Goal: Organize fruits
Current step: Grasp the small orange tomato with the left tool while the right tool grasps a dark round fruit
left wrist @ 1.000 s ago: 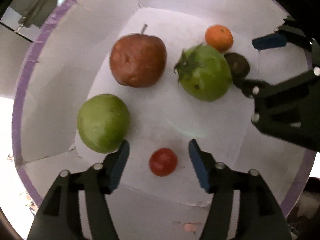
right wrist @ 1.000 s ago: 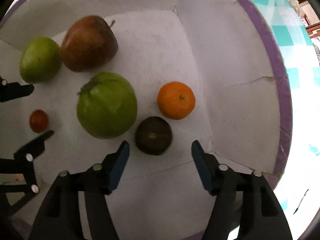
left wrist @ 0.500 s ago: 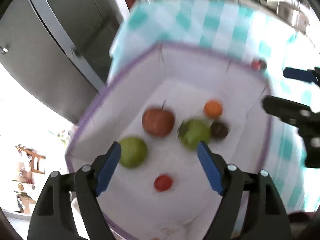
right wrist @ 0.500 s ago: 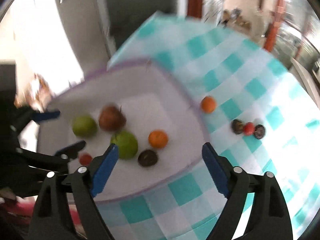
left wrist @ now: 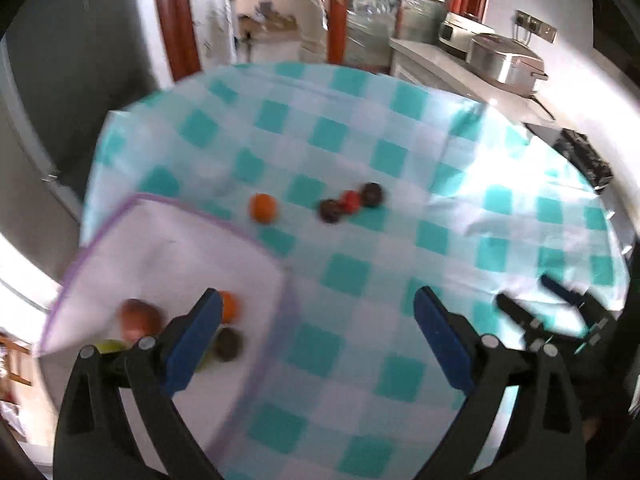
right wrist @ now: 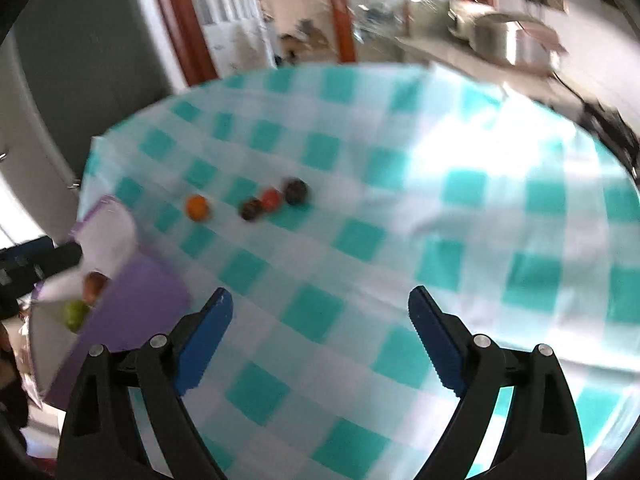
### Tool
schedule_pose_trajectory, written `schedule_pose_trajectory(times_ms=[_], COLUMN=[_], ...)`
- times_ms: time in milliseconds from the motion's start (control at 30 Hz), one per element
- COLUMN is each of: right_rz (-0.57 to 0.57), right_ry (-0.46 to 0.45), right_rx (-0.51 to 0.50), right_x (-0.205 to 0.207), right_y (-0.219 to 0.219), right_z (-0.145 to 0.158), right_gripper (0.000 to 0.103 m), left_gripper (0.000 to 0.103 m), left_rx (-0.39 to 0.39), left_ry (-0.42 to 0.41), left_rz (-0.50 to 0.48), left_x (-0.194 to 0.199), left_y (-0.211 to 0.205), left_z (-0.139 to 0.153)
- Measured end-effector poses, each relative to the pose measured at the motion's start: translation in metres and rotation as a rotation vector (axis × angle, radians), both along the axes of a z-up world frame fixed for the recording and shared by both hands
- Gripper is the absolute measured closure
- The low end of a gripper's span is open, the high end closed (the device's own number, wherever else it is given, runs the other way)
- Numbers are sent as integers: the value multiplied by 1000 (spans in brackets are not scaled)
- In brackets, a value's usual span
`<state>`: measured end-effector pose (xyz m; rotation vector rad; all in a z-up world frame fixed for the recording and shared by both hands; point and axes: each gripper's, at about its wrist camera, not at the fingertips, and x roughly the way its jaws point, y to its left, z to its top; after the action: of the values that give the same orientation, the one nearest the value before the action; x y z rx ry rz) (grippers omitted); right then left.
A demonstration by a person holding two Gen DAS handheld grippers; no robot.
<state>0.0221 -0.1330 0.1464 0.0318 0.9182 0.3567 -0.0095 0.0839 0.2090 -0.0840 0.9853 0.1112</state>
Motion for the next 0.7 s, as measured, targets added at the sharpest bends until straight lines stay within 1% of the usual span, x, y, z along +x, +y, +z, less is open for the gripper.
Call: schedule_pose_trajectory(times_ms=[33,100,133,167,200,267,300,333,400,467,500,533,567,633,700], right_rz=[-16,-29,-27,-21,-13,-5,-7,-10,-15,-17,-19,-20,-21,-18,-5], right_ry=[15,36,46,55,61,69,74,80,92,105,112,117,126,136,146], right_rx=[-9,-25,-30,-45,-56,-75,-82,-87,-90,-98,-102,-103,-103,-103,-108], right_x=[3,8,10,16,19,28,34,38,53,69,79,85,95,109,119], right_y=[-2,-3,-4,3,6,14,18,20,29,41,49,54,62,76,88], right_z=[-7,-24,-29,-39,-42,-46,-49,-50,-53,-58,-62,-64,-68,-75,-82], right_gripper=[16,16,16,16,16,16,16,16,16,16,16,16,16,16,16], left_gripper=[6,6,6,7,7,12,16,27,28,31,32,39,46,51,52], left_rx=[-12,-36,-33,-14,0,60,119,177,278,356,370,362,322,254,246], left_ry=[11,74,104,163,204,260,312,328,336,342,346,367,410,473,522], left_rz=[-4,5,16,30,20,-44,-143,-231,-387,-560,-621,-672,-726,-790,-850], left_x=[5,39,51,75,92,129,150,164,182,195,199,203,210,219,224], left_y=[1,6,14,22,29,42,45,46,51,57,61,65,71,77,81], left_z=[-10,-18,-25,-32,-36,-44,-52,-58,-70,-90,-99,-109,-123,-142,-161])
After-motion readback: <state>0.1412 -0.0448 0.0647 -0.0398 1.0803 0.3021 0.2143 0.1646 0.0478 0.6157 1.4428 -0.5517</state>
